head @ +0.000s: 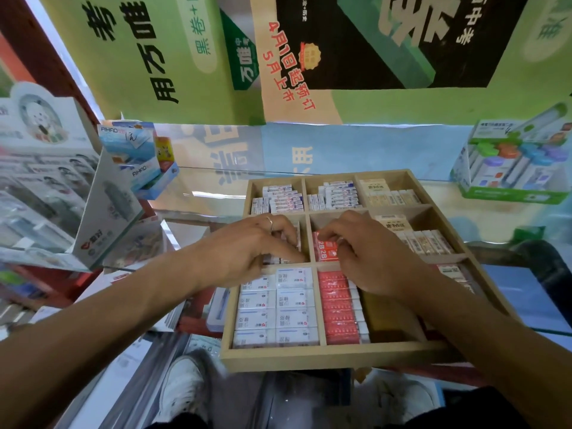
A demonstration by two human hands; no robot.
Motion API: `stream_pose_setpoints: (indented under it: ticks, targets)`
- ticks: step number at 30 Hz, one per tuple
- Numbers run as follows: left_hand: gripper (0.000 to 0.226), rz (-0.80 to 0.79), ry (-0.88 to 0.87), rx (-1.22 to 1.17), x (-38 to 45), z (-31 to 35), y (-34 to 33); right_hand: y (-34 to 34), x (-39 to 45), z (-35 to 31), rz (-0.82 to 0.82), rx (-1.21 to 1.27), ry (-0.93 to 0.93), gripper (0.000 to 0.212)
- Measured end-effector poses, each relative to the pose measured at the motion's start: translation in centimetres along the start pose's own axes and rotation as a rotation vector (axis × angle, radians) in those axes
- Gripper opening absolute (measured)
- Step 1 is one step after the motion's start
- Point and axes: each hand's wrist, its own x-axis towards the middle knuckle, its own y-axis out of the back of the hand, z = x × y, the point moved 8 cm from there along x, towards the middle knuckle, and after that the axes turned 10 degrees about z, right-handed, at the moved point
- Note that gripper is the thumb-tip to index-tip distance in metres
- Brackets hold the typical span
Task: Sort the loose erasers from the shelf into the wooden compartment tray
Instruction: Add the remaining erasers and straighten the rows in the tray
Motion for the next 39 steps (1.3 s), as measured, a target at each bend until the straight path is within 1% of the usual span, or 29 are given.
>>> stream_pose_setpoints:
  ticks: [6, 9, 13, 16, 20, 23, 25, 27, 32, 33, 36, 37, 39]
  targets:
    - [0.062, 0.032, 0.023, -0.009, 0.3, -0.3, -0.6, 0.3, -0.5, -0.5, -0.008, -0.017, 0.0, 0.026]
    - [0.064, 0.097, 0.05, -0.11, -0.1, -0.1, -0.1, 0.2, -0.5, -0.6, -0.002, -0.051, -0.013, 0.029]
    - [0.053, 0.159, 0.071, -0.176, -0.9, 0.8, 0.4, 0.3, -0.6, -0.5, 0.018, -0.024, 0.0, 0.028]
    - [0.056, 0.214, 0.137, -0.208, -1.8, 0.0, 0.4, 0.3, -0.9, -0.5, 0.025, 0.001, 0.028, 0.026]
    - [0.047, 0.285, 0.204, -0.275, -2.5, -0.3, 1.1, 0.4, -1.1, -0.3, 0.011, 0.098, 0.02, 0.024]
    - [0.044, 0.294, 0.312, -0.285, -2.2, -1.4, 1.3, 1.5, -0.6, -0.2, 0.072, 0.195, 0.001, 0.021]
    - [0.041, 0.365, 0.395, -0.231, -1.8, -2.6, 1.9, 1.8, 0.0, -0.1, 0.107, 0.224, -0.018, 0.02]
    - [0.038, 0.428, 0.458, -0.126, -1.2, -3.9, 2.9, 1.6, 0.7, -0.1, 0.113, 0.249, -0.044, 0.02]
    - [0.029, 0.445, 0.602, 0.113, 2.1, -8.0, 5.2, 2.1, 3.2, -0.1, 0.148, 0.248, -0.086, 0.017]
    - [0.026, 0.418, 0.628, 0.159, 2.6, -8.8, 5.2, 2.6, 4.0, 0.2, 0.166, 0.237, -0.095, 0.018]
    - [0.028, 0.247, 0.649, 0.306, 3.9, -9.8, 4.0, 3.5, 6.5, 1.2, 0.222, 0.211, -0.128, 0.021]
    - [0.029, 0.213, 0.648, 0.331, 4.2, -9.9, 3.6, 3.5, 7.1, 1.5, 0.245, 0.205, -0.14, 0.021]
    - [0.027, 0.195, 0.663, 0.355, 4.4, -10.3, 3.0, 2.8, 7.6, 2.1, 0.27, 0.2, -0.178, 0.02]
